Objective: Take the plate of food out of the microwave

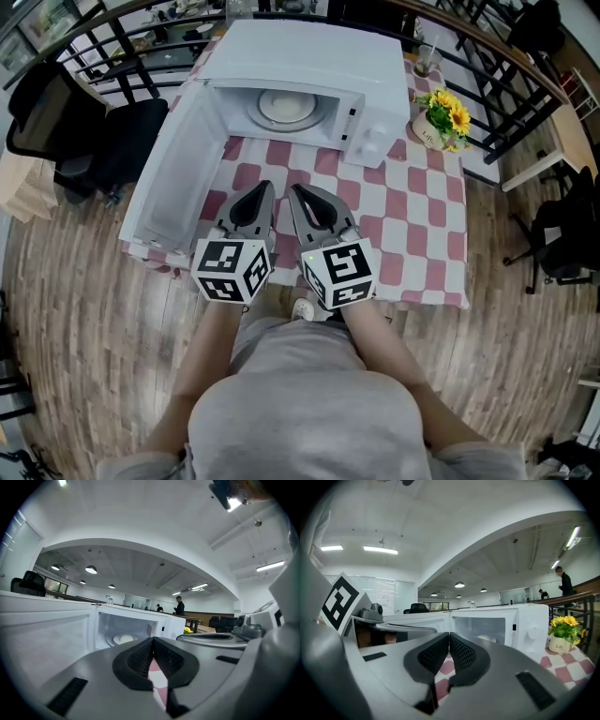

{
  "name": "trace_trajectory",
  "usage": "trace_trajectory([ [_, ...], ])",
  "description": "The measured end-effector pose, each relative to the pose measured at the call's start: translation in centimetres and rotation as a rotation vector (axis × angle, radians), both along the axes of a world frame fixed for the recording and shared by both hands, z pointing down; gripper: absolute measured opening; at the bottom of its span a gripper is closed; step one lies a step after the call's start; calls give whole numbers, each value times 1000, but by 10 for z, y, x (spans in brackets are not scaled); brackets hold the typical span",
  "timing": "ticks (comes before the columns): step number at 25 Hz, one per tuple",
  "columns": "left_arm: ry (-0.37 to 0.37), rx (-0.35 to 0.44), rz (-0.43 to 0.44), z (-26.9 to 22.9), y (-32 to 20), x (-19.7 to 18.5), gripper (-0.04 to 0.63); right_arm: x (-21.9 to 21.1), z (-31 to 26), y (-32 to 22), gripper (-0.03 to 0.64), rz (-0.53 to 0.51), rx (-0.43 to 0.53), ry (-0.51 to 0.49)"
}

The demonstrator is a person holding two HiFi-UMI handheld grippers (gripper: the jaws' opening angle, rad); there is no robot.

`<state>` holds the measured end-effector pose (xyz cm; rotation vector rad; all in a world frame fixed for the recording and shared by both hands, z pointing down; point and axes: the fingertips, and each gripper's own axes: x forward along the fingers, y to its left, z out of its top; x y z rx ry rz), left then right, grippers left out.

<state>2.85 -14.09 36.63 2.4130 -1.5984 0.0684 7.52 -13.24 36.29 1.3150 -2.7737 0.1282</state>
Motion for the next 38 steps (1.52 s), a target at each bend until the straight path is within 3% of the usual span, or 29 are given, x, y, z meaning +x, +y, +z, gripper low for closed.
trace_trajectory([
  [18, 110, -32, -3, 9, -50, 3, 3, 22, 13, -27, 25, 87, -42, 7],
  [28, 166, -130, 24, 32, -89, -2, 7, 17, 18, -60, 25, 119, -65, -9],
  [34, 222, -184, 54, 43, -111, -1, 121, 11, 22, -75, 25, 118, -76, -10],
  [38, 373, -249, 74, 52, -124, 2, 261, 10, 28, -85, 25, 129, -99, -21],
])
